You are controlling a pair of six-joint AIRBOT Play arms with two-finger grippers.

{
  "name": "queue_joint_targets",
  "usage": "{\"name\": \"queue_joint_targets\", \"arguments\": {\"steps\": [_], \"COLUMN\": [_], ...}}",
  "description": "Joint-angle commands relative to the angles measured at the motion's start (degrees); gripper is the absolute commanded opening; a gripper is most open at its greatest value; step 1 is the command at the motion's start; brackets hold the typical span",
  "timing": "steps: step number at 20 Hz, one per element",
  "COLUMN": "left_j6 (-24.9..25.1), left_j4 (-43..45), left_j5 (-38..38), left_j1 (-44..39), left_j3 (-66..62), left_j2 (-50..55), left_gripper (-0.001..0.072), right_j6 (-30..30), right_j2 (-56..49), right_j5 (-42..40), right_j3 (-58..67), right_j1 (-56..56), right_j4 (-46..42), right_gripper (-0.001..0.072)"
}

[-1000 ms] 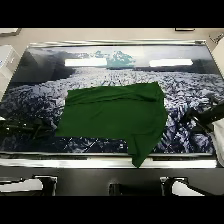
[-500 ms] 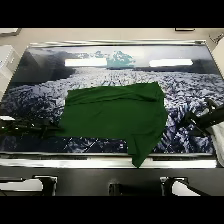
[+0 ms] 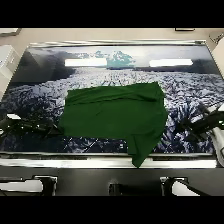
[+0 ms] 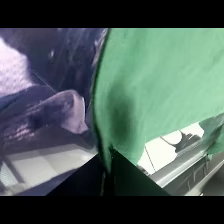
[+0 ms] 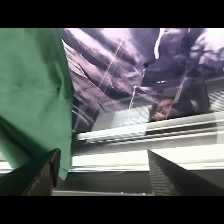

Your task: Fold the clothes and pants, and hang the long-sleeved shirts on hangers.

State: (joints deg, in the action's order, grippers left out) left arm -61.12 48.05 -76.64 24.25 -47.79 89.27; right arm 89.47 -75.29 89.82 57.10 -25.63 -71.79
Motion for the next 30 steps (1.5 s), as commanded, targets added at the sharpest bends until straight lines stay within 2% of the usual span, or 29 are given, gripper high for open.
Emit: {"name": "queue_joint_targets", "arguments": {"steps": [1, 5, 8, 11, 12, 13, 14, 16, 19, 21, 23, 24, 26, 28, 30], "left_j6": [0.1, 0.1, 0.1, 0.0, 0.1, 0.1, 0.1, 0.1, 0.0, -1.2, -1.8, -1.8, 0.0, 1.6, 1.6], "left_j4": [-0.3, -0.3, -0.3, -0.4, -0.4, -0.4, -0.4, -0.3, -3.4, -9.2, -19.8, -23.4, -23.4, -23.4, -23.4], "left_j5": [-0.7, -1.0, -1.4, -1.6, -1.9, -2.6, -3.3, -3.2, -1.2, 3.3, 12.3, 17.7, 24.2, 25.0, 24.6], "left_j1": [0.4, 0.4, 0.4, 0.4, 0.3, 0.3, 0.3, 0.3, 0.3, 0.3, -0.1, -0.6, -1.5, -1.4, -1.4], "left_j3": [-0.1, 0.0, 0.0, 0.0, 0.0, 0.0, 0.0, -1.0, -9.4, -19.5, -31.1, -37.3, -48.8, -56.5, -58.1], "left_j2": [-0.8, -2.7, -4.1, -4.8, -4.8, -4.8, -5.0, -6.6, -12.5, -17.9, -22.8, -24.9, -28.7, -32.6, -38.1], "left_gripper": [0.0024, 0.0024, 0.0024, 0.0024, 0.0024, 0.0024, 0.0024, 0.0024, 0.0023, 0.0023, 0.0023, 0.0024, 0.0024, 0.0024, 0.0024], "right_j6": [-0.6, -0.6, -0.9, -0.3, 0.4, 1.0, 1.5, 1.1, -0.1, -6.3, -11.7, -12.0, -11.8, -7.8, -7.0], "right_j2": [0.0, -1.6, -3.4, -4.5, -4.9, -4.9, -4.8, -3.2, 2.3, 6.1, 9.6, 11.5, 14.8, 19.0, 24.5], "right_j5": [-7.5, -16.7, -20.6, -23.7, -24.6, -25.4, -25.3, -23.9, -22.0, -22.0, -25.7, -29.3, -34.3, -33.9, -31.3], "right_j3": [-6.7, -12.4, -12.8, -12.9, -12.8, -12.8, -12.3, -8.7, 5.2, 18.6, 33.3, 40.3, 51.4, 58.4, 58.9], "right_j1": [4.4, 8.2, 9.0, 11.3, 12.7, 14.2, 14.8, 14.7, 14.7, 14.7, 14.8, 14.8, 14.8, 14.8, 14.8], "right_j4": [0.3, 7.3, 11.8, 12.5, 12.6, 12.6, 12.7, 11.9, 6.2, 6.0, 5.8, 5.2, 3.8, 3.8, 4.0], "right_gripper": [0.0593, 0.0561, 0.0554, 0.0526, 0.0439, 0.0228, 0.0046, 0.0046, 0.0045, 0.0045, 0.0045, 0.0045, 0.0046, 0.0046, 0.0046]}}
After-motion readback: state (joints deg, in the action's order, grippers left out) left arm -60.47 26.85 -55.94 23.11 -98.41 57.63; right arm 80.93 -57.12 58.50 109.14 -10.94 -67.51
